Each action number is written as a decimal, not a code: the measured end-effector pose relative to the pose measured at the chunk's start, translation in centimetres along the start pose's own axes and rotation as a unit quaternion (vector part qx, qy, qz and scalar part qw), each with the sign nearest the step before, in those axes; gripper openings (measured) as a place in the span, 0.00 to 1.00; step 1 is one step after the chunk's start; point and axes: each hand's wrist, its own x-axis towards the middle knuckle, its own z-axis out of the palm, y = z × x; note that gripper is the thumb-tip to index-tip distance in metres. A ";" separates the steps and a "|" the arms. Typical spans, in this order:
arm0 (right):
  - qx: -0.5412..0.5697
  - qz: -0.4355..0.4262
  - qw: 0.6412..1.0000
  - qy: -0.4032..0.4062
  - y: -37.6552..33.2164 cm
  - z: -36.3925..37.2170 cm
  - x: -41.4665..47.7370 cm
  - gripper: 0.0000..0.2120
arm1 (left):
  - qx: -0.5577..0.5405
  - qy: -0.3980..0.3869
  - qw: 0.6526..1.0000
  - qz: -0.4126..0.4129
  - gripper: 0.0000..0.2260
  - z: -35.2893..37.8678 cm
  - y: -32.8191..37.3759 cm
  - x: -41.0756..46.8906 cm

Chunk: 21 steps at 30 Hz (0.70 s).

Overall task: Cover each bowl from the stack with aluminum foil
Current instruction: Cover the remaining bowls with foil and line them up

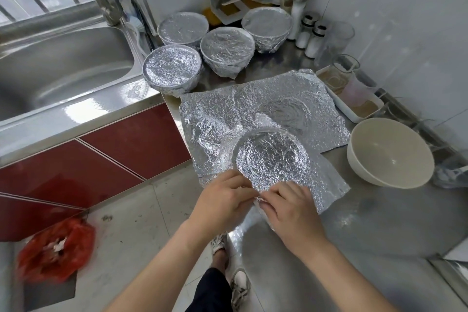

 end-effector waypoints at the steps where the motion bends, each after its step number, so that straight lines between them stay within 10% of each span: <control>1: -0.010 -0.007 1.000 0.000 0.0 0.0 0.0 0.05 | 0.008 0.007 1.000 0.007 0.03 0.1 0.0 0.1; 21: -0.041 0.044 0.998 0.030 -3.3 1.6 0.5 0.08 | 0.009 0.042 0.998 0.040 0.18 -1.1 0.1 -0.3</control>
